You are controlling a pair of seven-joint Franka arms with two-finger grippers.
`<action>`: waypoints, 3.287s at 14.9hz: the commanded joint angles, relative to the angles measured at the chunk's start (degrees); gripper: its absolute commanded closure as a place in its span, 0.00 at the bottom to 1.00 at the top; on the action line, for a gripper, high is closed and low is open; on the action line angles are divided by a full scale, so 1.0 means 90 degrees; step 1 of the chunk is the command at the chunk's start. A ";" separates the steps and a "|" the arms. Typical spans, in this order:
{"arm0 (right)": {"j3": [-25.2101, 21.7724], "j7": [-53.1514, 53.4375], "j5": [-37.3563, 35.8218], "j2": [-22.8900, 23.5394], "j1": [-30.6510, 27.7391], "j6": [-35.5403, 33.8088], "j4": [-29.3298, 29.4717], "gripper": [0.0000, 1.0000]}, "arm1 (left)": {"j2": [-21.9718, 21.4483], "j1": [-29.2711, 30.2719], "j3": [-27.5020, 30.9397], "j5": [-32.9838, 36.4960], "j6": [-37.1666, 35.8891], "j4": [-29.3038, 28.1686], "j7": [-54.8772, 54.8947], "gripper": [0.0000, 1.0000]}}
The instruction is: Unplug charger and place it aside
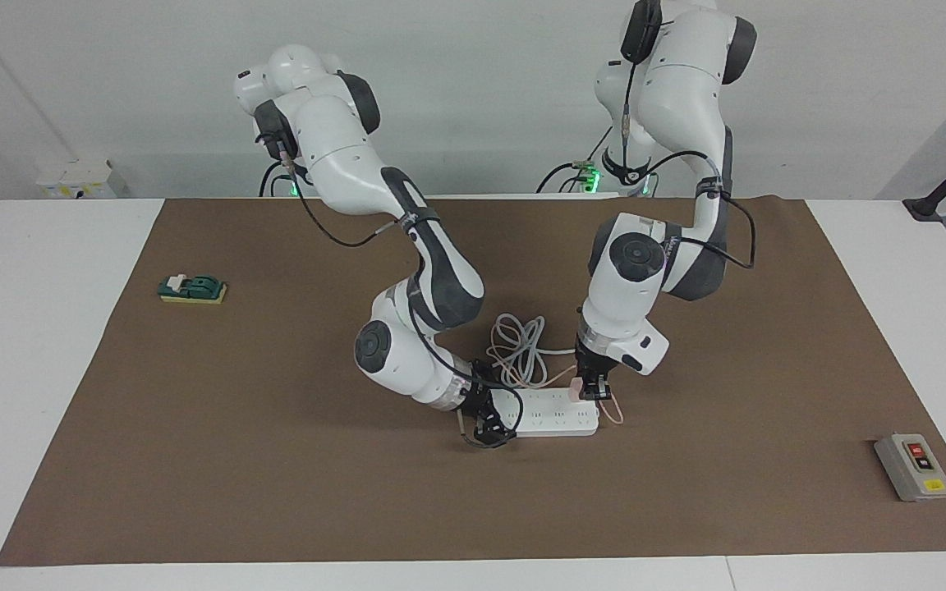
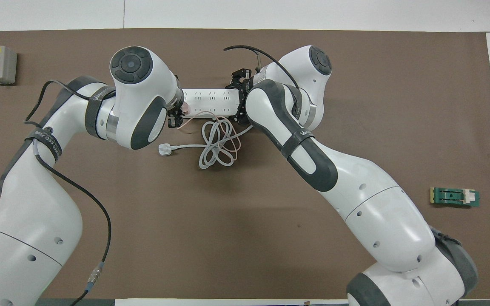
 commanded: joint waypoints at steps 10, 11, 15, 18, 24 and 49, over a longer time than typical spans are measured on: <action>0.0009 -0.0139 -0.0080 0.0177 0.0014 0.0196 0.0143 0.37 | -0.0846 0.0882 0.0055 -0.0194 -0.2010 0.0700 0.1900 1.00; 0.0009 -0.0119 -0.0060 0.0177 0.0005 0.0187 0.0153 0.27 | -0.0972 0.1127 0.0065 -0.0301 -0.2244 0.0690 0.2456 1.00; 0.0009 -0.0070 -0.0011 -0.0115 -0.0132 -0.0154 0.0153 0.00 | -0.1296 0.2201 0.0065 -0.0429 -0.2812 0.0515 0.4780 1.00; -0.0010 -0.0051 -0.0060 -0.0632 -0.0327 -0.0515 -0.0041 0.00 | -0.1442 0.2749 0.0075 -0.0430 -0.2668 0.0145 0.6198 1.00; -0.0274 -0.0109 -0.0196 -0.1842 -0.0571 -0.1091 -0.0842 0.00 | -0.2067 0.2944 0.0094 -0.0420 -0.1203 -0.1593 0.7158 1.00; -0.0235 -0.9748 -0.4552 -0.6346 -0.2573 -0.4296 -0.3283 0.00 | -0.3396 0.1990 -0.0209 -0.0352 -0.4899 -0.0084 1.2090 0.00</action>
